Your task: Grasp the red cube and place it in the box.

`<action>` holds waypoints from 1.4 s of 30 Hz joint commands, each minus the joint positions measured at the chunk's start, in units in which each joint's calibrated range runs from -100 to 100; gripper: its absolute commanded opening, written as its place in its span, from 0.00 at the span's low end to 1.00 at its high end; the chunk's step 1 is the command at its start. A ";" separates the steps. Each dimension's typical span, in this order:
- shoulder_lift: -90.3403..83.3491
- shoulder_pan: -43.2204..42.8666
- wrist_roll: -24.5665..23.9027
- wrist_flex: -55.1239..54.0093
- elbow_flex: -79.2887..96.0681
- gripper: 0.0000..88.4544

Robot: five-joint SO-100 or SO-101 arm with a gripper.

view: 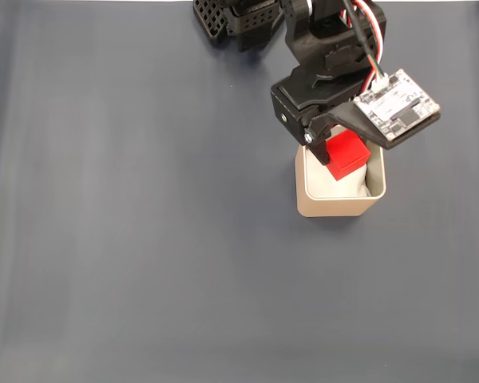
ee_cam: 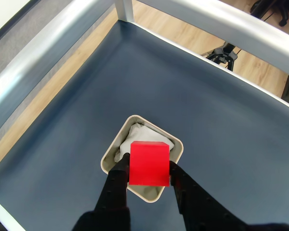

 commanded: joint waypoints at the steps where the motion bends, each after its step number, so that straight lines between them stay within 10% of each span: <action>1: -1.86 -0.61 0.54 0.22 0.11 0.00; 6: -2.20 -0.68 0.78 0.22 1.02 0.02; 22: -3.33 -0.90 -2.05 -0.93 0.47 0.51; 42: -3.59 -0.90 -1.71 -0.93 1.02 0.55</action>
